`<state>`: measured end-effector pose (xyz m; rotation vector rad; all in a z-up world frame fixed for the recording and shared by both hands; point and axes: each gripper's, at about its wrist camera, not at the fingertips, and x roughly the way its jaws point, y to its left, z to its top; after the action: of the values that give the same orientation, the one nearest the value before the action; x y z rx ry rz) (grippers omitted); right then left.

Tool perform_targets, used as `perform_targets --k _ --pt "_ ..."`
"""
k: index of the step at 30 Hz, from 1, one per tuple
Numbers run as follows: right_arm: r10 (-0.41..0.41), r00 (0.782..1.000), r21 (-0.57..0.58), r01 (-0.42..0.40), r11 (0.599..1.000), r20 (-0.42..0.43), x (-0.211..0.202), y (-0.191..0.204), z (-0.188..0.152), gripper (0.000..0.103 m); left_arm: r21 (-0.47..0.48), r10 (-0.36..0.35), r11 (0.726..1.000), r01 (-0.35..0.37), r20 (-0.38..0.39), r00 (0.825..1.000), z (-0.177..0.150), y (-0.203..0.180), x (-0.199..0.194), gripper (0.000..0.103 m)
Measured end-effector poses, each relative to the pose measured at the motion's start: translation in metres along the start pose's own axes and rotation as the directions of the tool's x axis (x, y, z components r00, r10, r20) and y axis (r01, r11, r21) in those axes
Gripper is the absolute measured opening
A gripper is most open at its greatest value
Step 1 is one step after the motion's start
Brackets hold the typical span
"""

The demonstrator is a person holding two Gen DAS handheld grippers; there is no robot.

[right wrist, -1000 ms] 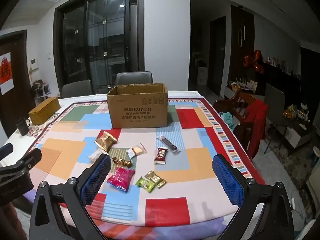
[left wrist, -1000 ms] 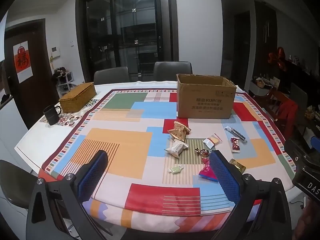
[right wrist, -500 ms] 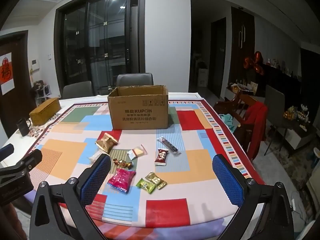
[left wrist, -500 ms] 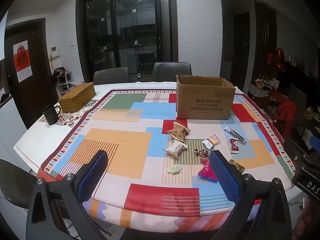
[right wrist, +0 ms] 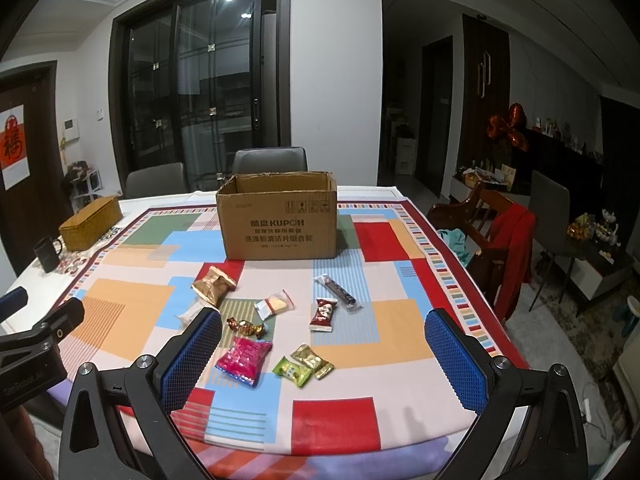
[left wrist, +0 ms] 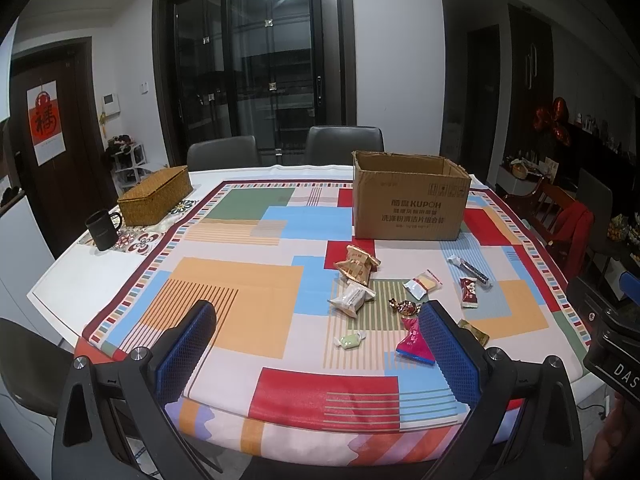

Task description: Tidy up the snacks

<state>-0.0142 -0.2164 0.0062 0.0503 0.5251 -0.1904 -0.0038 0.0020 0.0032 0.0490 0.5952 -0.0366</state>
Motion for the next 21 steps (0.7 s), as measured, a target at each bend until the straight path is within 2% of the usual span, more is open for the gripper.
perform_targets --k 21 --pt "0.0 1.0 -0.003 0.0 1.0 0.006 -0.0017 0.0021 0.002 0.103 0.0 0.0 1.0 0.0 0.001 1.0 0.0004 0.0003 -0.0013 0.103"
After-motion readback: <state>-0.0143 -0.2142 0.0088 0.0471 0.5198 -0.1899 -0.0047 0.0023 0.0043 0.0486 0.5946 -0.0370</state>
